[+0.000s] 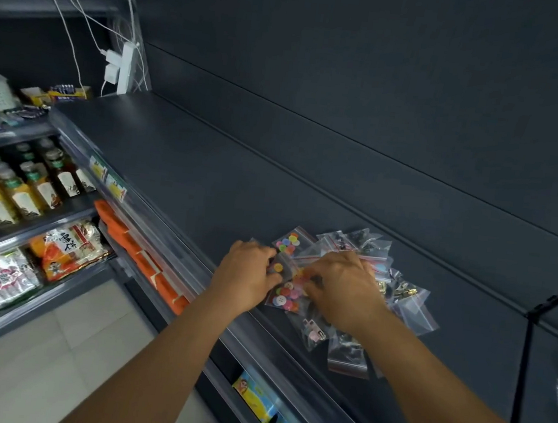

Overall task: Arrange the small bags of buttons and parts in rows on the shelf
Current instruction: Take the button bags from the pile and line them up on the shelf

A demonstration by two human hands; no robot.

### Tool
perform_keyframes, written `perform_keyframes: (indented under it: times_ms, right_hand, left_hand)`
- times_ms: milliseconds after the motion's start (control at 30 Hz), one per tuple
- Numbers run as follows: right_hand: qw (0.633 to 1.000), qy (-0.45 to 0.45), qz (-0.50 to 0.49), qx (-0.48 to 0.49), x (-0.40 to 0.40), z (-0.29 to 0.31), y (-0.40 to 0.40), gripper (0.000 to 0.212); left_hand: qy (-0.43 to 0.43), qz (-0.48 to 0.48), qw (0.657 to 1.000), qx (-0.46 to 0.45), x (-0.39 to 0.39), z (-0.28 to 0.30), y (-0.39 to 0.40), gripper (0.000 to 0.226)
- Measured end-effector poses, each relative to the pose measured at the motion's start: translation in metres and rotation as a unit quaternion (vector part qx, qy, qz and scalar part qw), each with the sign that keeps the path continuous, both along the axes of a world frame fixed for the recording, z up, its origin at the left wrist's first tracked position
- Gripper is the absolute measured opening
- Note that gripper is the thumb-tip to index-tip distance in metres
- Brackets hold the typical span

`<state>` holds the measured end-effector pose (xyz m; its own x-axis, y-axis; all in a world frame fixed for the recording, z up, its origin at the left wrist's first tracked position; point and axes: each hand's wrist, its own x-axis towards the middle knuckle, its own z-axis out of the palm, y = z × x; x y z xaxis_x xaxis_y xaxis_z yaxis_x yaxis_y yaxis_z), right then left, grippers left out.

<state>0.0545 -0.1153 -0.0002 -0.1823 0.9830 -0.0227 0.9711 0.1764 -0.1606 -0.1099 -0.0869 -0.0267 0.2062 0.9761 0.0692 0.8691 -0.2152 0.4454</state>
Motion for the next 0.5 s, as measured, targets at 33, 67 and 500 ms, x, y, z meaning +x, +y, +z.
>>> perform_keyframes:
  times_ms: [33,67,500]
  right_hand:
    - [1.0,0.001,-0.006,0.0,0.0,0.0,0.002,0.028]
    - [1.0,0.005,-0.012,0.006,-0.001,0.0,0.003,0.026]
    - [0.998,-0.035,-0.058,-0.005,-0.02,0.002,0.071,0.042]
  left_hand:
    - [-0.003,0.002,1.0,-0.004,0.0,0.0,0.001,0.031]
    - [-0.009,0.005,1.0,-0.007,0.001,0.001,0.002,0.027]
    - [-0.231,0.131,0.964,0.008,-0.003,0.008,0.019,0.009]
